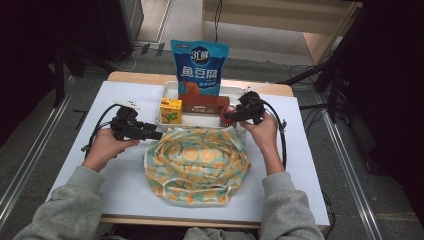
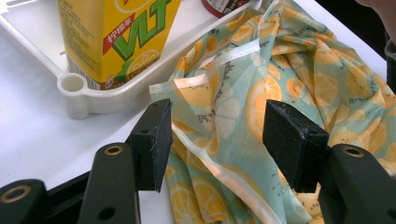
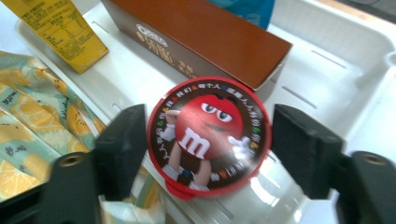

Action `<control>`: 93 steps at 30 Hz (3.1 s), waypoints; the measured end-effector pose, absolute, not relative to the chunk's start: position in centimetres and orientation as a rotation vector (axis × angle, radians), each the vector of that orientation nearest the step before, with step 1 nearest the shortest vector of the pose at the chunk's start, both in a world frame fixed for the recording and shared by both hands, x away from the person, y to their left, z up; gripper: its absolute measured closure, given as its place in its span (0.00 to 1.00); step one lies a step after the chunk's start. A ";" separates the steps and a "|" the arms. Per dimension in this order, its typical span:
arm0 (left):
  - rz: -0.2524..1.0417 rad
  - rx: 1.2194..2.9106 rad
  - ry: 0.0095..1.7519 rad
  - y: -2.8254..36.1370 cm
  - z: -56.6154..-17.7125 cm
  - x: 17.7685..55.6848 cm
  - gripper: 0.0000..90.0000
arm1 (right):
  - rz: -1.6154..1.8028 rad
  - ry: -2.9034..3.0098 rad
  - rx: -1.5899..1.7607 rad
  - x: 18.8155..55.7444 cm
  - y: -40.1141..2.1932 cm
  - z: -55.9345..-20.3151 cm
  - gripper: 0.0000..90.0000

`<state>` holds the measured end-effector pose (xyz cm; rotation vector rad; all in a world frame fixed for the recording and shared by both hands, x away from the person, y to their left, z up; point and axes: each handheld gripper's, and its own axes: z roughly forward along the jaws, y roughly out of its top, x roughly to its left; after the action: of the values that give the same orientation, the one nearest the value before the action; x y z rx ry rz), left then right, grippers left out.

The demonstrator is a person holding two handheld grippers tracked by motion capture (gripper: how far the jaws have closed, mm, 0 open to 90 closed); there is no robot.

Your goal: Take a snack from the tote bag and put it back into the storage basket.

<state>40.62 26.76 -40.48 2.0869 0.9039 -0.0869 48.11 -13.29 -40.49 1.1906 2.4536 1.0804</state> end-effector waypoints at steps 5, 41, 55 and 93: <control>-0.081 2.080 0.907 26.9 -40.3 40.6 0.48 | 1.133 2.418 1.206 47.2 -14.3 -39.8 0.52; -0.075 2.084 0.908 26.8 -40.3 40.7 0.48 | 1.157 2.492 1.222 44.4 -15.7 -40.5 0.70; -0.067 2.096 0.911 27.0 -40.2 40.7 0.46 | 1.201 2.503 1.208 43.0 -16.1 -40.2 0.53; -0.044 2.089 0.997 28.9 -41.2 39.4 0.39 | 1.251 2.485 1.175 37.3 -18.6 -42.2 0.41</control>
<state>39.37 28.87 -41.19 2.0890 0.9965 -0.0442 37.35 -18.56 -42.20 1.1745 2.4851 1.2514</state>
